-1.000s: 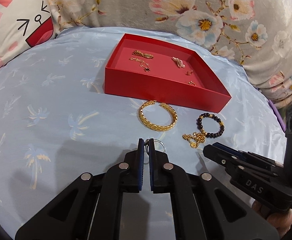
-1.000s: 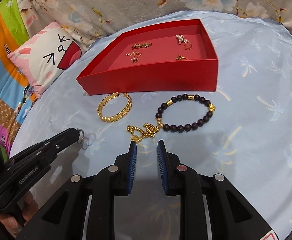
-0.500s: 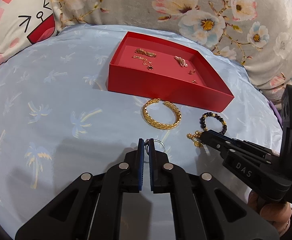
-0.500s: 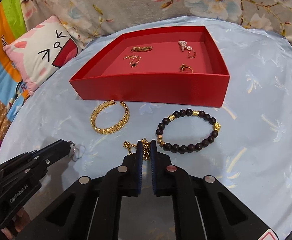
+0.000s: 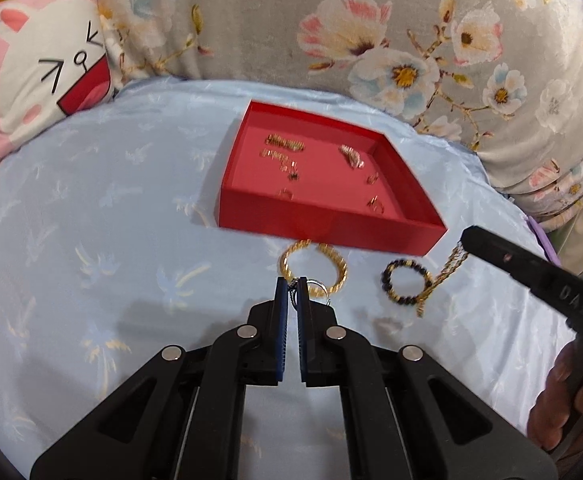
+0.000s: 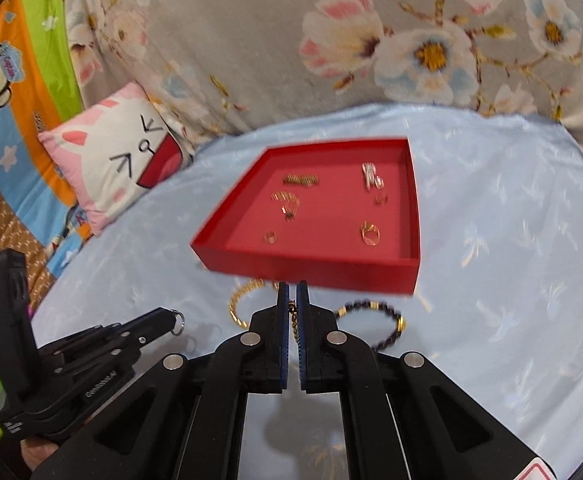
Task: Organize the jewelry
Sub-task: 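Carry the ring and chain into the red box and open both tools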
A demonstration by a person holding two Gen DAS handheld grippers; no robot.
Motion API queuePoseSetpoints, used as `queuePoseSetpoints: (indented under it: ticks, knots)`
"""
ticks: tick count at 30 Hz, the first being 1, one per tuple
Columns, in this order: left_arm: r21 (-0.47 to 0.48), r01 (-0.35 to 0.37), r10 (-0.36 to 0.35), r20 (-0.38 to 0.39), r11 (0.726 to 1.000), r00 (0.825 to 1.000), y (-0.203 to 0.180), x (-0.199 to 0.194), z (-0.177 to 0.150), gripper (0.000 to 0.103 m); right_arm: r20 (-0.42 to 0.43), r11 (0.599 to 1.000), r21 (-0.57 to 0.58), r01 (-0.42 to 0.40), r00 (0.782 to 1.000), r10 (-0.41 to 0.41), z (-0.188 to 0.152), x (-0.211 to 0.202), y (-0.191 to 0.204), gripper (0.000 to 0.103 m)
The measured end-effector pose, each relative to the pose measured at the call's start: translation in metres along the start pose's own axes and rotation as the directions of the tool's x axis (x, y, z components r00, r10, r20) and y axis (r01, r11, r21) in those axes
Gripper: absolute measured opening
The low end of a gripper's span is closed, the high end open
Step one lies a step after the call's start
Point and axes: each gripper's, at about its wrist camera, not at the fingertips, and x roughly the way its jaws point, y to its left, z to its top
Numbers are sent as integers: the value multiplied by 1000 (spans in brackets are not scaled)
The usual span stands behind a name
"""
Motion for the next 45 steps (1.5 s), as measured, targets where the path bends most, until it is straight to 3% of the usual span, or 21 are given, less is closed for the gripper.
queuePoseSetpoints:
  ticks: [9, 12, 15, 22, 28, 42, 45]
  knots:
    - [93, 29, -39, 111, 995, 993, -17, -23, 89, 4, 126, 999, -19, -39, 991, 41, 91, -40, -6, 3]
    - [116, 32, -47, 128, 993, 991, -24, -14, 114, 4, 125, 999, -12, -51, 991, 52, 111, -32, -11, 3]
    - [100, 60, -69, 90, 993, 993, -23, 10, 127, 4, 92, 999, 6, -47, 995, 46, 117, -12, -19, 3]
    - [53, 79, -79, -10, 995, 997, -10, 71, 118, 4, -8, 998, 53, -20, 1000, 20, 96, 43, -37, 3]
    - [44, 80, -77, -70, 996, 995, -6, 100, 102, 4, -79, 997, 73, -11, 997, 17, 77, 82, -45, 3]
    - [89, 57, -49, -100, 994, 994, -21, 150, 110, 4, -120, 998, 70, 12, 993, -4, 87, 140, -43, 4]
    - [99, 28, -18, -105, 995, 994, -21, 156, 111, 18, -113, 997, 72, 29, 993, -21, 90, 143, -46, 6]
